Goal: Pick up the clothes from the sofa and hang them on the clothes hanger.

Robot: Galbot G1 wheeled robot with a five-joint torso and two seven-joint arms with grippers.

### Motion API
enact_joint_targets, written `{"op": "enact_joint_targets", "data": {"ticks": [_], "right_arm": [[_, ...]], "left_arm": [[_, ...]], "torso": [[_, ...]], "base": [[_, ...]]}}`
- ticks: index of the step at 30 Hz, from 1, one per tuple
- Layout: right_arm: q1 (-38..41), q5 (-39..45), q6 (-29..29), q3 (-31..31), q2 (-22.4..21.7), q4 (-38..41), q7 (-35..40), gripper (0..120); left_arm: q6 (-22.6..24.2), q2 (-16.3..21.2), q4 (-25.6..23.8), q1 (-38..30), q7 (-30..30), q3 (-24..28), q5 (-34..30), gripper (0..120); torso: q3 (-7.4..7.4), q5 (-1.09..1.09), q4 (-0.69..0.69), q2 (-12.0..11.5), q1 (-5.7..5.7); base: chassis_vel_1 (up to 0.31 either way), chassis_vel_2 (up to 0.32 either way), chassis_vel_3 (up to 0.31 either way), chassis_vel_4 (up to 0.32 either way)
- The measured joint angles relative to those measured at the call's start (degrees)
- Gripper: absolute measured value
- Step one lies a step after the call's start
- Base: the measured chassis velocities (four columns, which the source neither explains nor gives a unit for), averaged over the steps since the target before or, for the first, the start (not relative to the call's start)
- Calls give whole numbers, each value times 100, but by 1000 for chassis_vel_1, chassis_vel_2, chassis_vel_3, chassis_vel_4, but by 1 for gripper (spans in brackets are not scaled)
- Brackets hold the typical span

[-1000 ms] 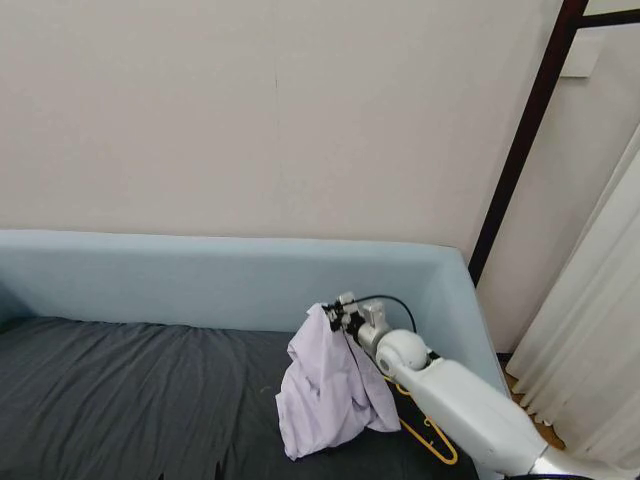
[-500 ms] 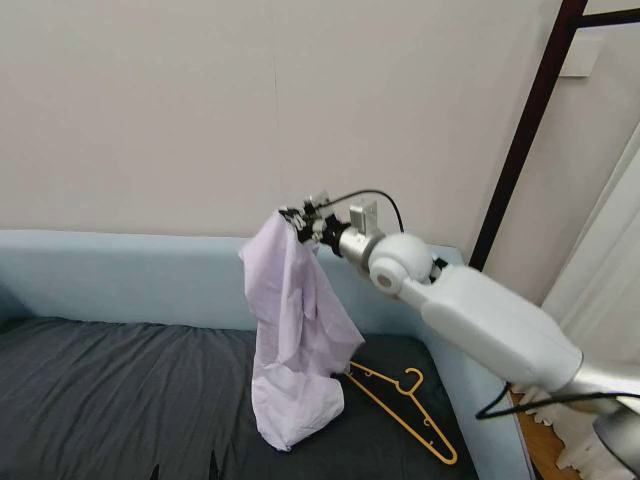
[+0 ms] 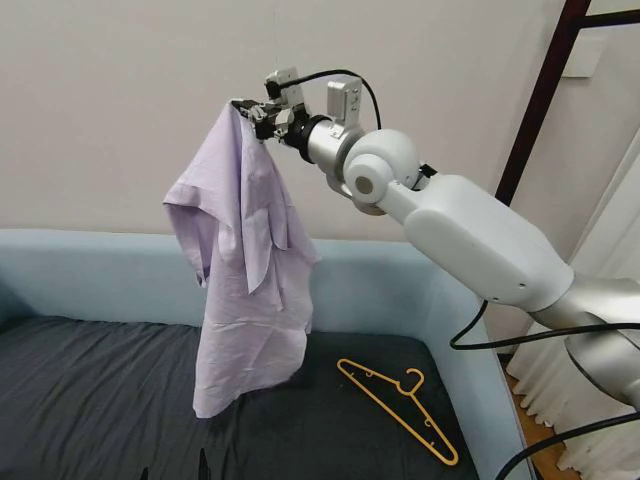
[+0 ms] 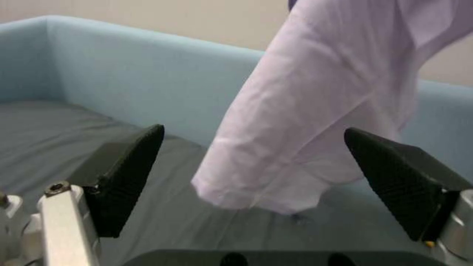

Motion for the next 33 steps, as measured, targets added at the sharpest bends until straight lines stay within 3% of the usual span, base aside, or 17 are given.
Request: {"op": "enact_joint_targets", "data": {"ticks": [3,4,7,8,13,15,19,31,33], "right_arm": [[-1403,-61,-47,351,-983,677,14,0],[-1403,-61,-47,351,-983,677,14,0],[-3444,-831,80,779,-1696,559,-485,0],[-4136,-1231,195,929,-1778,294,-712,0],[-5295,-2092,540,1166,-1786,-537,-1166,0],[-5950,-2712,882,1240,-1704,-1450,-1466,0],[-6284,-3163,1130,1448,-1579,-2171,-1663,0],[-6054,-3650,1077,1932,-1506,-2451,-1431,0],[-6145,-3785,1051,1991,-1496,-2380,-1347,7]], "left_arm": [[2,-32,31,29,1,2,32,95],[2,-32,31,29,1,2,32,95],[47,-63,70,41,15,21,85,95],[63,-67,95,33,19,31,111,95],[80,-70,161,1,27,64,164,95],[92,-61,200,-9,29,83,193,95],[98,-8,241,-17,31,108,200,96],[119,242,344,-201,23,177,151,96],[138,298,359,-242,21,184,139,96]], "torso": [[0,4,-1,0,0],[0,4,-1,0,0],[0,6,-3,0,0],[0,5,-4,0,0],[0,4,1,0,-1],[1,4,-1,0,-1],[0,-2,1,0,-1],[0,-3,0,0,0],[0,-2,1,0,0]], "base": [[0,0,0,0],[0,0,0,0],[0,0,0,0],[0,0,0,0],[0,0,0,0],[0,0,0,0],[0,0,0,0],[0,0,0,0],[0,0,0,0]]}}
